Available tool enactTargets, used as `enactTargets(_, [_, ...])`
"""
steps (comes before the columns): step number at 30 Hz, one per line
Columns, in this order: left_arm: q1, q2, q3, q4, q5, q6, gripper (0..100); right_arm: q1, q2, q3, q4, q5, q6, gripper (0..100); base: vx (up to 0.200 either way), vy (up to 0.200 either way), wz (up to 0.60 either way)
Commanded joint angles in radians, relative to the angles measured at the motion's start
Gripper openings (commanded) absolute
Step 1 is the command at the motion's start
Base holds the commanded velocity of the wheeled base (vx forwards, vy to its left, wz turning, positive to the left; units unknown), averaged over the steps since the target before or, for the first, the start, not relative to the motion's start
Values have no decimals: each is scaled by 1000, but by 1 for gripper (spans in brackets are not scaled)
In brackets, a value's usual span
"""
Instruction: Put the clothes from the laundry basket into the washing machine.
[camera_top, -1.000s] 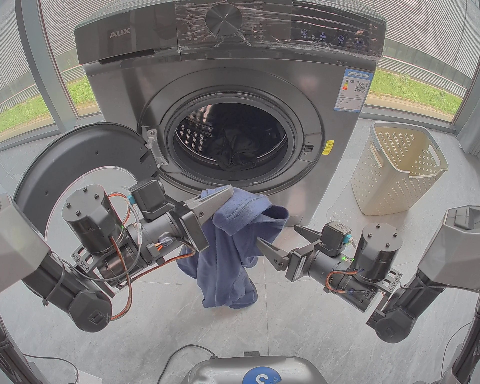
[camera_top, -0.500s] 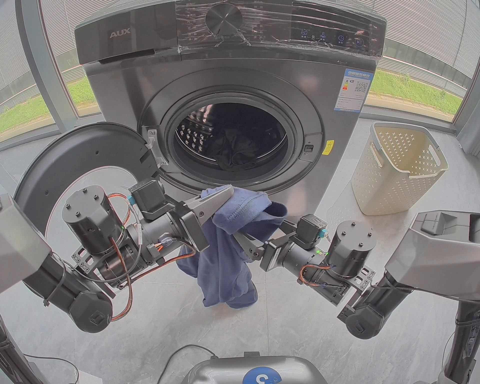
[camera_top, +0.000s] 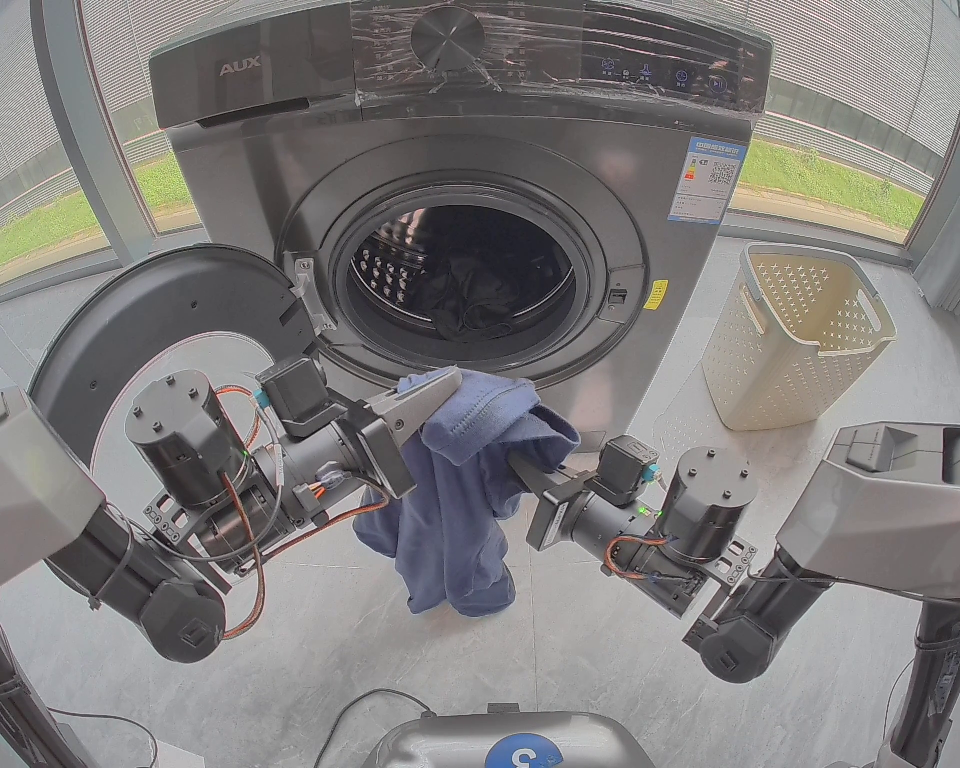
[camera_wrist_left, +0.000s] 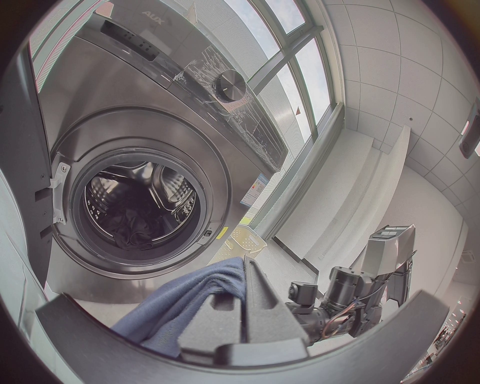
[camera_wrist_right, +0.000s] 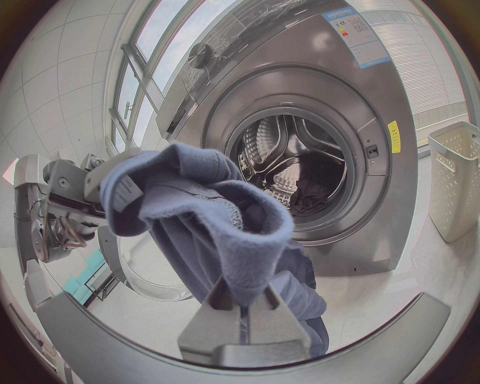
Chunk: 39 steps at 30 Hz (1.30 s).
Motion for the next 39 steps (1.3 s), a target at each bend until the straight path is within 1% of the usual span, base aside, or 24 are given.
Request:
enactTargets(1, [18,11,-17,2,4,0,0,6,-98,98,-8,0,-4,0,0,0,0])
enactTargets(3, [22,14,-27,2,8,0,0,13,-118,152,-8,2,-6,0,0,0,0])
enactTargets(4, [25,18,-33,2,11,0,0,19,-127,179,-8,0,-6,100,0,0,0])
enactTargets(6, [25,18,-39,2,13,0,0,21,-132,209,-9,2,-4,100,0,0,0])
enactTargets(9, [22,15,-37,0,11,0,0,10,-132,222,-9,6,0,100,0,0,0])
enactTargets(15, [10,6,-25,-17,11,2,0,-17,-123,186,-9,14,2,100,0,0,0])
enactTargets(18, [8,6,-24,-23,11,2,0,-42,-106,163,-9,29,2,100,0,0,0])
enactTargets(19, [8,8,-25,-24,11,2,0,-70,-74,126,-11,51,2,100,0,0,0])
enactTargets(22, [7,11,-25,-24,10,2,0,-96,-31,67,-11,58,-1,100,0,0,0])
enactTargets(26, [7,12,-25,-24,8,2,0,-99,15,-2,-9,62,-6,100,0,0,0])
enactTargets(28, [7,14,-25,-24,7,0,0,-96,40,-43,-11,75,-9,100,0,0,0])
enactTargets(33, [8,18,-25,-24,7,0,0,-83,60,-94,-9,98,-29,100,0,0,0])
enactTargets(34, [8,20,-25,-24,7,0,0,-80,63,-103,-11,112,-37,100,0,0,0])
enactTargets(36, [10,25,-25,-24,7,0,0,-74,69,-115,-11,126,-43,100,0,0,0])
enactTargets(39, [16,43,-30,-24,7,0,0,-73,70,-121,-12,132,-50,100,0,0,0])
